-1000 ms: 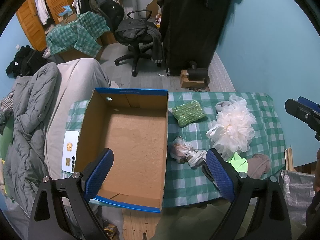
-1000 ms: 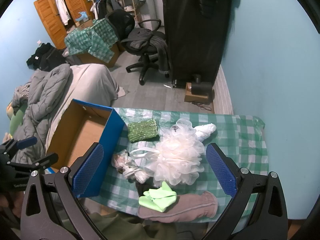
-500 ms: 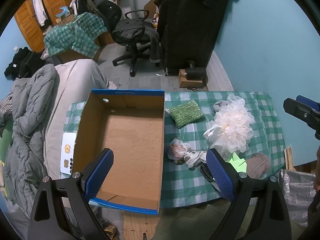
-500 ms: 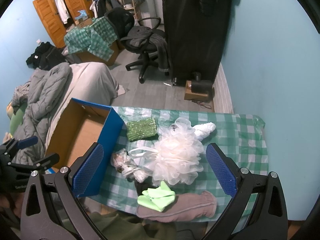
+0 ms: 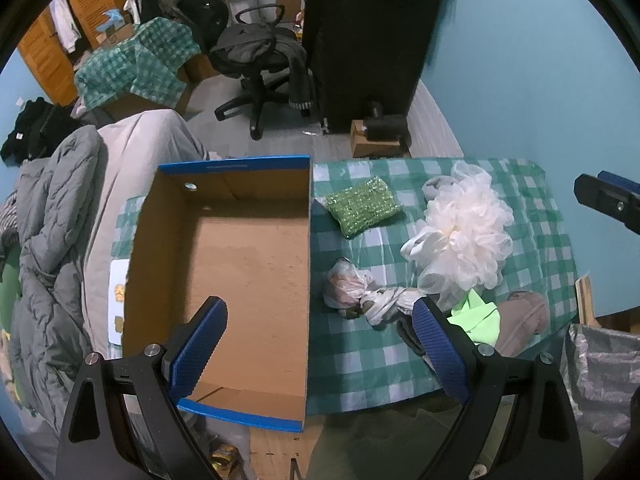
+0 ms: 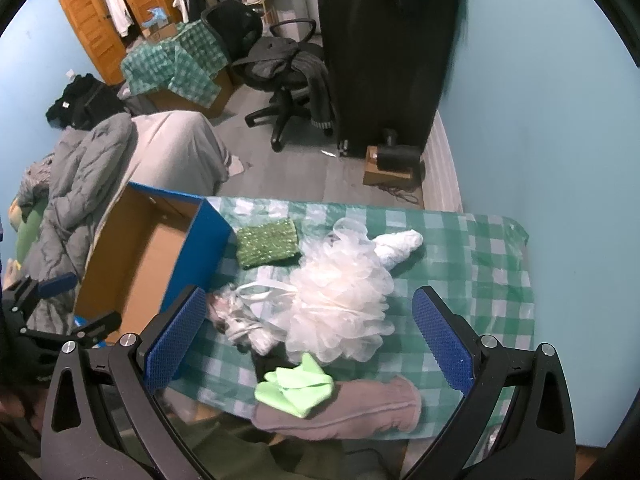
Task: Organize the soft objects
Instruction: 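Reach the right tool toward the white mesh bath puff while the left tool approaches the plastic bundle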
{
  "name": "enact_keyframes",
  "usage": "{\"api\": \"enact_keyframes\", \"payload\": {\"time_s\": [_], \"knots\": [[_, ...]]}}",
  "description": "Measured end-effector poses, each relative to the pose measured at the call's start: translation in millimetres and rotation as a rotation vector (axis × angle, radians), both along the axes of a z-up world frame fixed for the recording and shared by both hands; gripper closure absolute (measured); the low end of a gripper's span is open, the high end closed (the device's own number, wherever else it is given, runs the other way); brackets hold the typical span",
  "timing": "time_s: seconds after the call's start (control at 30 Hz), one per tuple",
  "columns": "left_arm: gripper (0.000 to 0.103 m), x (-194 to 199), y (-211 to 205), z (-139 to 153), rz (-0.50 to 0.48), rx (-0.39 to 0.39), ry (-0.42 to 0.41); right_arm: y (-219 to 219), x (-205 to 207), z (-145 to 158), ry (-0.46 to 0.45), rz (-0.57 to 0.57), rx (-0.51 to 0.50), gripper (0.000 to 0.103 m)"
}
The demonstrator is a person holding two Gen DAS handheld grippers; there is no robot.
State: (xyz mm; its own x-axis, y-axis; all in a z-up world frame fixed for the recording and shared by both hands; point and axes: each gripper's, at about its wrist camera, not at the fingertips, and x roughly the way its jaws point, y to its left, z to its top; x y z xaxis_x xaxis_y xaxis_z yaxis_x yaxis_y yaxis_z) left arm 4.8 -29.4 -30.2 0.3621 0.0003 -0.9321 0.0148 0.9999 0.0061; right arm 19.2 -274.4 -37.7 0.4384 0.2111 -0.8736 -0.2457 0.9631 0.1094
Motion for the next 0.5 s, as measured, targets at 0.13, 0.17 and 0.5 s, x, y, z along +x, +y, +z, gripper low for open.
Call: {"api": "enact_keyframes", "payload": {"time_s": [0.13,0.17,0.5], "knots": [[0.008,12,-7,-15,0.002,-0.009,0.028,-9,3,-11,0.031,-0.009,0.012,0.002],[0.008,15,-8,-20,0.008,-0.017,0.038,-11,10,-11,0.040,-0.009,0.015,0.002],[0.008,30,-30,-57,0.000,-0.023,0.117,-19,51,-49,0.129,-0.003,-0.022,0.002]]}}
